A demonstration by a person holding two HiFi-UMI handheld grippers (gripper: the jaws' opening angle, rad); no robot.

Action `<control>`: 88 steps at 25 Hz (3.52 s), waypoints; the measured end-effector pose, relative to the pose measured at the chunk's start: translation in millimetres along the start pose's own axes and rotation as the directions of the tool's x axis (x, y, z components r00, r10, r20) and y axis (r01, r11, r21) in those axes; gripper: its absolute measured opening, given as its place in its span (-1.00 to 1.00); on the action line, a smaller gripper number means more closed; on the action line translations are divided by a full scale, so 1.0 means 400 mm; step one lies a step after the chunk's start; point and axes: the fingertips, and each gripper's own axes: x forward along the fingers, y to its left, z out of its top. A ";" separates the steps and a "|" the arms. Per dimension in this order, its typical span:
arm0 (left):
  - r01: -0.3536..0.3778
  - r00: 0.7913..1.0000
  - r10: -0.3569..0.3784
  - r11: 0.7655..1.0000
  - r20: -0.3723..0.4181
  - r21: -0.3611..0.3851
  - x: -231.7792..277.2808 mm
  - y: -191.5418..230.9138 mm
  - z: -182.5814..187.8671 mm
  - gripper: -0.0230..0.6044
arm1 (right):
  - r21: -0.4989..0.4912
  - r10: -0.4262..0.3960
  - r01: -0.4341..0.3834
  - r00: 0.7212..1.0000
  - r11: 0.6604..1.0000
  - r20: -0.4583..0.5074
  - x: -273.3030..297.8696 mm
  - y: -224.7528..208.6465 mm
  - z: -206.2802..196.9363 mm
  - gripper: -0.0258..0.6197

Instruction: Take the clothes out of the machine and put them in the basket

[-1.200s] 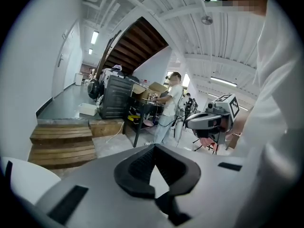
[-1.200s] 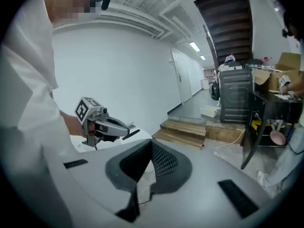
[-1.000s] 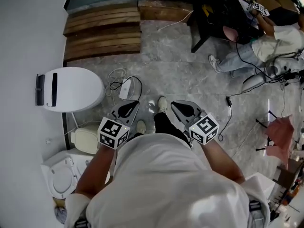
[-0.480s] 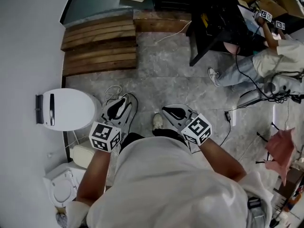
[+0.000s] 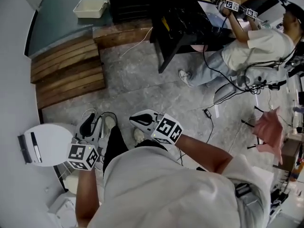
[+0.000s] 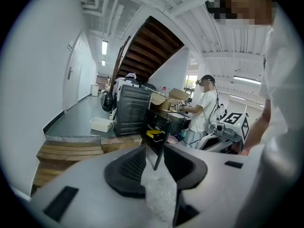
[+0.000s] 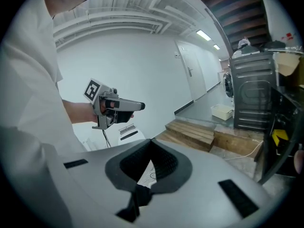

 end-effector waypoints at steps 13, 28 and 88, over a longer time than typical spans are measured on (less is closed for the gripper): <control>0.008 1.000 -0.008 1.000 0.018 -0.027 0.109 0.375 0.110 -0.55 | 0.010 -0.058 0.058 0.998 0.998 -0.028 0.270 -0.200 0.176 -0.91; 0.019 1.000 -0.019 1.000 0.023 -0.013 0.098 0.786 0.207 -0.52 | -0.032 -0.059 0.057 0.997 0.998 -0.045 0.660 -0.281 0.403 -0.91; 0.362 0.926 -0.331 0.913 -0.180 0.187 1.040 1.462 1.111 -0.49 | 0.296 -0.322 0.293 0.945 0.909 0.053 1.081 -1.281 1.061 -0.91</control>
